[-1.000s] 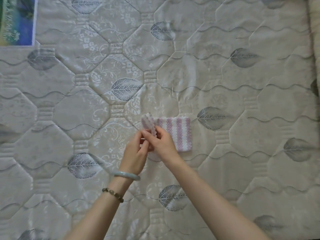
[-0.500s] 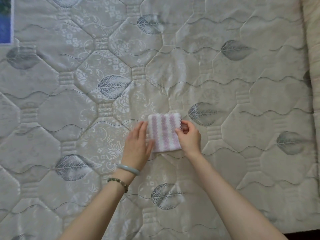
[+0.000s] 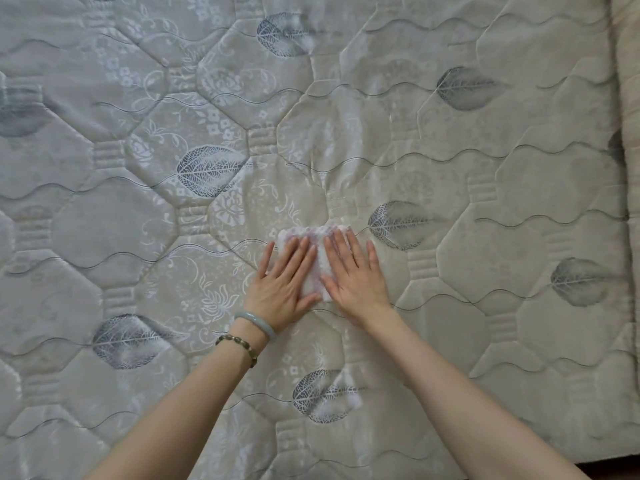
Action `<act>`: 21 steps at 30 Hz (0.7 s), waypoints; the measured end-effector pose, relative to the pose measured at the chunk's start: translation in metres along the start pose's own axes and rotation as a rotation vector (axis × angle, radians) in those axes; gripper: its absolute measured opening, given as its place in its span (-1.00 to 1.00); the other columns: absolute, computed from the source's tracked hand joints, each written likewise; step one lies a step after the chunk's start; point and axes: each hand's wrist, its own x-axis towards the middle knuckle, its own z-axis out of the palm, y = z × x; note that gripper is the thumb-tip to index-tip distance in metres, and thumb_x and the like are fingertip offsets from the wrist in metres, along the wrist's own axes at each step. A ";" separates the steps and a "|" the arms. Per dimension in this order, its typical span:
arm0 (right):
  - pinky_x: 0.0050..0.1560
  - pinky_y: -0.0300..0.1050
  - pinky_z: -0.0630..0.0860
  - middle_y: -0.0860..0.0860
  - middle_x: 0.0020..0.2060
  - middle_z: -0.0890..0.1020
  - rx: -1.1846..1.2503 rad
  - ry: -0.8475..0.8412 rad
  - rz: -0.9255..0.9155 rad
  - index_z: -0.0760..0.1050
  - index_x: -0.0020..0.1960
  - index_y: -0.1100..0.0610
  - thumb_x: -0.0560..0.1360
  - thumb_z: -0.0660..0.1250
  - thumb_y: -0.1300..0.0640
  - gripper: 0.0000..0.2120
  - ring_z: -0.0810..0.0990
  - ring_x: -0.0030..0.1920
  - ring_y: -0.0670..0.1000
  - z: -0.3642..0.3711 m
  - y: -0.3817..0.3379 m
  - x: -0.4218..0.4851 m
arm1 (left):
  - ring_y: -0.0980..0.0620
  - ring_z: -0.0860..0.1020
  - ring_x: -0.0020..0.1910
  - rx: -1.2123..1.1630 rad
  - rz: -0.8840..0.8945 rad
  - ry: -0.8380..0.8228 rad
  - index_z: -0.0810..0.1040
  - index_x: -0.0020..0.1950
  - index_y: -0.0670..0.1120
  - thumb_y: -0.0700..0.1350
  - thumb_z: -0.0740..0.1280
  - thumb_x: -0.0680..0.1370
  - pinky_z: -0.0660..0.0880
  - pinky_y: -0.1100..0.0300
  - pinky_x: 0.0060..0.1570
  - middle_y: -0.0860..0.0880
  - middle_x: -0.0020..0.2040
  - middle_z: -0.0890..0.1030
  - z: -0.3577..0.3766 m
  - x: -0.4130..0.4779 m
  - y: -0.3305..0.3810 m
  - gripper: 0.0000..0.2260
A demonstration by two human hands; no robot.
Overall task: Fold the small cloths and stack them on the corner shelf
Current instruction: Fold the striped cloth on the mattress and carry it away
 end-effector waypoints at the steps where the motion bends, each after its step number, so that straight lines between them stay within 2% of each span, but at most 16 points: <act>1: 0.47 0.16 -0.04 0.06 0.53 0.10 -0.010 -0.030 0.017 -0.05 0.55 0.12 0.57 -0.03 -0.13 -0.37 -0.03 0.55 0.07 0.004 0.002 -0.001 | -0.07 0.12 0.52 -0.008 0.003 -0.007 0.17 0.53 -0.13 0.32 -0.04 0.55 0.01 -0.17 0.45 -0.09 0.53 0.18 0.001 0.001 -0.002 -0.30; 3: 0.47 0.17 -0.10 0.03 0.54 0.06 -0.018 -0.071 0.049 -0.12 0.56 0.10 0.58 -0.07 -0.16 -0.36 -0.19 0.55 0.03 0.006 0.004 -0.002 | -0.06 0.11 0.52 -0.031 0.013 -0.027 0.16 0.53 -0.10 0.34 -0.09 0.54 -0.01 -0.18 0.44 -0.08 0.53 0.17 0.000 0.004 -0.005 -0.29; 4: 0.47 0.17 -0.13 0.03 0.55 0.06 -0.029 -0.086 0.057 -0.13 0.55 0.10 0.58 -0.08 -0.16 -0.36 -0.20 0.55 0.03 0.006 0.003 -0.001 | -0.05 0.10 0.52 -0.044 0.020 -0.033 0.16 0.53 -0.10 0.35 -0.13 0.54 -0.02 -0.19 0.44 -0.08 0.53 0.18 -0.002 0.005 -0.005 -0.28; 8: 0.46 0.19 -0.16 0.04 0.53 0.09 -0.052 -0.064 0.093 -0.04 0.54 0.10 0.56 -0.06 -0.16 -0.38 -0.05 0.54 0.08 -0.007 -0.004 0.001 | -0.08 0.12 0.51 -0.056 0.026 0.022 0.20 0.52 -0.07 0.32 -0.14 0.56 0.00 -0.18 0.44 -0.10 0.52 0.20 -0.013 0.004 -0.009 -0.33; 11: 0.45 0.20 -0.14 0.05 0.52 0.12 -0.043 -0.075 0.050 -0.01 0.54 0.04 0.55 -0.04 -0.19 -0.37 0.03 0.52 0.09 -0.007 0.004 -0.001 | -0.08 0.13 0.51 -0.009 0.043 0.014 0.17 0.53 -0.03 0.34 -0.12 0.55 0.03 -0.19 0.43 -0.09 0.52 0.21 -0.006 0.005 -0.022 -0.33; 15: 0.44 0.21 -0.10 0.09 0.51 0.21 -0.014 -0.146 0.105 0.13 0.52 -0.01 0.53 -0.01 -0.24 -0.38 0.10 0.50 0.15 -0.001 0.005 -0.003 | -0.03 -0.09 0.54 -0.021 0.055 -0.088 0.04 0.54 0.03 0.40 -0.23 0.51 -0.02 -0.22 0.44 -0.06 0.54 0.16 0.003 0.008 -0.033 -0.29; 17: 0.44 0.20 -0.08 0.13 0.49 0.25 -0.018 -0.100 0.091 0.20 0.50 0.01 0.51 0.01 -0.22 -0.38 0.17 0.49 0.19 -0.008 0.000 -0.002 | -0.08 0.01 0.54 -0.059 0.046 -0.077 0.04 0.54 0.02 0.41 -0.23 0.51 0.01 -0.21 0.43 -0.09 0.53 0.18 -0.001 0.007 -0.028 -0.28; 19: 0.44 0.14 0.02 0.21 0.45 0.30 0.112 0.006 0.076 0.32 0.45 0.10 0.48 0.11 -0.13 -0.41 0.19 0.46 0.21 -0.020 0.000 -0.002 | -0.11 0.10 0.52 -0.196 -0.072 -0.020 0.03 0.54 -0.01 0.42 -0.16 0.50 0.01 -0.11 0.45 -0.13 0.54 0.15 -0.007 0.001 -0.019 -0.26; 21: 0.39 0.01 0.22 0.24 0.34 0.38 0.437 0.126 0.212 0.41 0.35 0.22 0.47 0.25 0.04 -0.51 0.30 0.35 0.18 -0.039 -0.003 0.003 | -0.11 0.14 0.49 -0.525 -0.246 0.095 0.05 0.53 -0.12 0.37 0.08 0.48 0.04 0.04 0.44 -0.17 0.52 0.17 -0.016 -0.002 -0.008 -0.21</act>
